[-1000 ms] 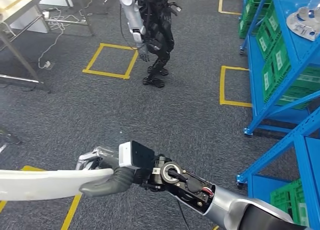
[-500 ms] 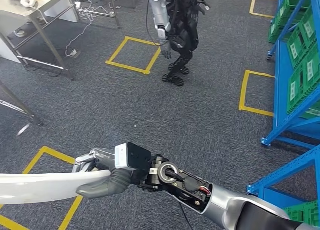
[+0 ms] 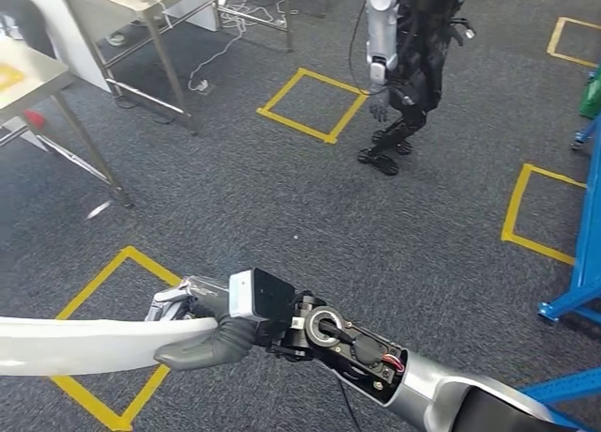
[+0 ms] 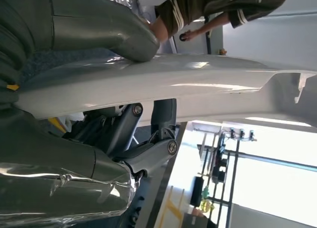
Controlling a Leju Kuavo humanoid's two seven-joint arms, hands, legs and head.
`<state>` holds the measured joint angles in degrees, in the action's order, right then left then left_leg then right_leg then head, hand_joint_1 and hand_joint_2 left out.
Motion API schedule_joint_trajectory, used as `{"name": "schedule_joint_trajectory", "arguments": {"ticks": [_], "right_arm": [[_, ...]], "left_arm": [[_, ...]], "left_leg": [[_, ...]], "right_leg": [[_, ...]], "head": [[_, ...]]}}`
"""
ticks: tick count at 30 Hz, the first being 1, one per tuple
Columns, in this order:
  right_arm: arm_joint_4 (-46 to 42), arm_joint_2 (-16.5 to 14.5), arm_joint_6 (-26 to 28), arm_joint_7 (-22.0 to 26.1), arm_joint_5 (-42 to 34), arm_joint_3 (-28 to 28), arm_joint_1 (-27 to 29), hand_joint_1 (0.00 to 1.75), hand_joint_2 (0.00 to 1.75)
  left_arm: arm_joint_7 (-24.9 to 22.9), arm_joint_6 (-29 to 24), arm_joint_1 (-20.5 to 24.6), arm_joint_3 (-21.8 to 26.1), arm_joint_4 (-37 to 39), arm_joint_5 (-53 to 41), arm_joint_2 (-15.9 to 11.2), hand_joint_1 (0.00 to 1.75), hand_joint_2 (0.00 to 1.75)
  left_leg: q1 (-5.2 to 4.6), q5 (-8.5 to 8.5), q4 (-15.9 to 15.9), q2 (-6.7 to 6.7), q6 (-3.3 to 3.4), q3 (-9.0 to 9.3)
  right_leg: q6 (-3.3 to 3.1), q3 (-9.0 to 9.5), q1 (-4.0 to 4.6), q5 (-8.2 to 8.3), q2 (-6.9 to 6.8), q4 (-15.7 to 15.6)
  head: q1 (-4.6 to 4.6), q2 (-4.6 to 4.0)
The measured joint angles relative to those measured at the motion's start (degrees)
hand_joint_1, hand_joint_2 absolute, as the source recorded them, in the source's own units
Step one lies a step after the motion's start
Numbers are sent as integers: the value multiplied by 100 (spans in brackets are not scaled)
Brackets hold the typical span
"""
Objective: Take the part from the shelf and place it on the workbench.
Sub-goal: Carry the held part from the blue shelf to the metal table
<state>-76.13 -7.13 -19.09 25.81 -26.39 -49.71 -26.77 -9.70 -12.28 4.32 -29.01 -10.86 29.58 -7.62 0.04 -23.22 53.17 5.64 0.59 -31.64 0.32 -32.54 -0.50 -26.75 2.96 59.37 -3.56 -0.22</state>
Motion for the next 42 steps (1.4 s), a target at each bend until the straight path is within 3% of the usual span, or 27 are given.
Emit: {"name": "schedule_joint_trajectory", "arguments": {"ticks": [2,5,7,9,10,12,13,15,17,19,21,23,25,26,27,28,29,30,32,34,36,37,39,40,42], "right_arm": [[-20,1,23,-1,34,2,-2,175,175],[-39,-5,39,-9,65,-1,-7,175,175],[-55,-20,40,-8,80,-4,-24,175,175],[-63,-31,40,-6,96,-6,-33,175,175],[-64,-33,39,-5,103,-7,-29,175,175],[-63,-33,31,-7,121,-10,-18,175,175],[-63,-33,23,-7,128,-13,-16,175,175],[-64,-34,11,-11,138,-20,-21,175,175],[-71,-38,3,-21,142,-26,-32,175,175],[-83,-40,-3,-30,146,-31,-44,175,175],[-92,-43,-5,-37,153,-40,-49,175,175],[-99,-45,-4,-39,158,-46,-52,175,175],[-105,-42,-4,-34,164,-47,-44,175,175],[-108,-38,-4,-32,168,-47,-29,175,175],[-107,-34,-4,-31,172,-48,-11,175,175],[-107,-32,-4,-31,175,-49,3,175,175],[-107,-31,-4,-30,176,-49,8,175,175],[-107,-31,-4,-30,177,-50,7,175,175],[-107,-30,-4,-28,178,-49,5,175,175],[-107,-28,-4,-28,179,-49,3,175,175],[-109,-33,-4,-31,186,-50,-2,175,175],[-110,-38,-4,-36,192,-50,-8,175,175],[-120,-49,-2,-47,198,-52,-36,175,175],[-123,-49,3,-60,198,-54,-48,175,175],[-126,-49,12,-87,185,-61,-61,175,175]], "left_arm": [[5,13,10,-4,0,14,2,0,175],[9,19,-21,-8,1,51,-13,0,175],[10,20,-42,-10,1,76,-18,0,175],[17,20,-20,-10,0,84,-20,0,175],[22,20,-8,-11,0,86,-22,0,175],[31,20,-2,-12,0,97,-21,0,175],[33,20,-9,-13,0,104,-20,0,175],[33,19,-22,-13,0,120,-24,0,175],[33,17,-11,-13,0,133,-27,0,175],[33,15,4,-13,0,141,-26,0,175],[34,13,-3,-13,0,145,-26,0,175],[40,10,-18,-14,0,148,-25,0,175],[47,9,-11,-15,0,151,-26,0,175],[49,9,-5,-15,0,155,-27,0,175],[51,9,0,-15,0,157,-27,0,175],[52,9,0,-15,0,159,-27,0,175],[52,9,-3,-15,0,161,-26,0,175],[52,10,-6,-15,0,161,-26,0,175],[52,10,-4,-15,0,162,-13,0,175],[52,10,2,-15,0,163,-5,0,175],[54,8,-15,-16,1,174,-20,0,175],[57,5,-30,-17,1,183,-22,0,175],[66,1,-29,-19,2,204,-25,0,175],[71,1,-15,-19,2,214,-17,0,175],[72,-1,9,-20,2,236,-20,0,175]], "left_leg": [[16,-4,35,132,-43,-49],[45,25,42,293,-136,-117],[22,-73,183,58,-195,-191],[12,-384,763,-368,-250,-484],[23,-572,1197,-475,-277,-712],[58,-763,1824,-525,-319,-1049],[76,-711,1853,-532,-335,-1070],[98,-331,1164,-636,-351,-701],[82,-27,308,-868,-325,-241],[41,9,23,-933,-243,-96],[28,-3,21,-799,-149,-88],[50,0,-1,-688,-69,-50],[56,-2,-10,-573,-7,-29],[47,-5,-8,-500,13,-27],[37,-9,-6,-419,22,-22],[27,-14,-4,-332,26,-12],[20,-21,-1,-245,26,5],[16,-31,1,-156,21,26],[19,-51,13,8,-4,41],[48,-44,28,147,-58,-17],[71,-20,26,262,-126,-72],[63,-40,58,194,-159,-95],[39,-245,428,-145,-225,-290],[45,-416,791,-346,-258,-484],[81,-696,1564,-496,-319,-923]], "right_leg": [[-19,208,-13,90,208,-423],[-35,256,-11,80,113,-476],[-82,289,-33,104,-29,-530],[-131,306,-41,118,-199,-569],[-145,301,-36,115,-291,-572],[-154,294,-33,104,-469,-572],[-150,294,-35,98,-551,-571],[-125,312,-43,77,-688,-570],[-74,339,-28,47,-793,-567],[-10,368,0,15,-879,-568],[66,400,-5,-24,-947,-569],[127,337,-30,-193,-764,-352],[146,8,-43,-569,-451,394],[145,-217,-43,-748,-364,854],[141,-404,-41,-842,-325,1200],[130,-497,-39,-812,-306,1331],[111,-466,-39,-651,-289,1191],[85,-331,-38,-396,-240,828],[26,10,-52,38,55,-22],[-4,199,-52,131,258,-440],[-22,254,-51,111,159,-516],[-40,275,-64,123,88,-544],[-92,322,-92,140,-85,-609],[-112,331,-83,137,-174,-621],[-135,329,-69,119,-360,-621]], "head": [[2,0],[-12,0],[30,0],[95,0],[118,0],[121,1],[122,1],[123,1],[129,0],[112,0],[90,0],[77,0],[40,1],[21,1],[6,1],[-2,1],[-8,1],[-15,1],[-16,0],[-13,0],[-21,0],[-20,0],[49,0],[83,0],[119,0]]}}
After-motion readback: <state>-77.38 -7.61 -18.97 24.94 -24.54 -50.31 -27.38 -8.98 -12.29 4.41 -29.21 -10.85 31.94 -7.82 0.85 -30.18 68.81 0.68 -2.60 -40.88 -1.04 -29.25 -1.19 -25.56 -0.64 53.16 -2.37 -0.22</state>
